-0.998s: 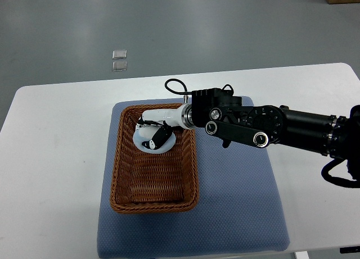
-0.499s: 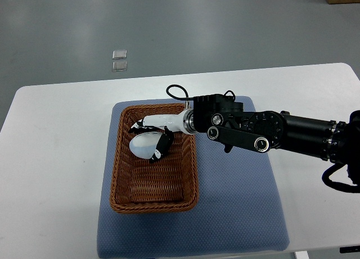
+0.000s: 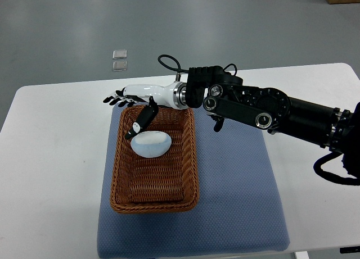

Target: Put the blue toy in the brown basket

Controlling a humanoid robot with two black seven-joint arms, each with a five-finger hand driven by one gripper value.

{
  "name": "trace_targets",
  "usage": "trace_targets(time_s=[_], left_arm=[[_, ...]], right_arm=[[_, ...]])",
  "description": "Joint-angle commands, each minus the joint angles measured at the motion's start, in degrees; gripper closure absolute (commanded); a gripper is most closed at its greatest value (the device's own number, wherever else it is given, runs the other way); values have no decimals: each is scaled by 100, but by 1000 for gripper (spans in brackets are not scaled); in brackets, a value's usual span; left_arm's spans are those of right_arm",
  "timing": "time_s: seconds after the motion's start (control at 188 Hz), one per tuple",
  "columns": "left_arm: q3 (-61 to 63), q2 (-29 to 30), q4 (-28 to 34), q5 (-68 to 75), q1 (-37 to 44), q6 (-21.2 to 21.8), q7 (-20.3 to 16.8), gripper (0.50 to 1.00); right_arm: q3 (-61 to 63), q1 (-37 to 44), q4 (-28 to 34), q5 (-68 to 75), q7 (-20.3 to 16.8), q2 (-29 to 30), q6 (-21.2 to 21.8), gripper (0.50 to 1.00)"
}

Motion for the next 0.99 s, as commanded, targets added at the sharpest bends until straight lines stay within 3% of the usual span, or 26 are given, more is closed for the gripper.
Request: trace_targets(time_s=[0.0,0.186,0.414,0.547,0.759,0.982], left_arm=[[2,0,-3,0,0,0,0,500],[-7,0,-3,0,0,0,0,500],[-7,0,-3,0,9,0,0,500],[-7,0,-3,0,9,0,0,500],[2,0,-12,0,9,0,0,500],[20,0,-12,0,9,0,0,500]], right_arm=[[710,-67,3,287,20,-220,-1,595],[2283,-928,3,1342,249,-536,-1,595],[4059,-2299,-279,3486,301,-448,-10,593],[4261,-2783,-525,4137,372,-448,8,593],[4262,-3354,-630,4348,916,-440,25,593],[4270,-3416,-665,4471,969,-413,25,593]])
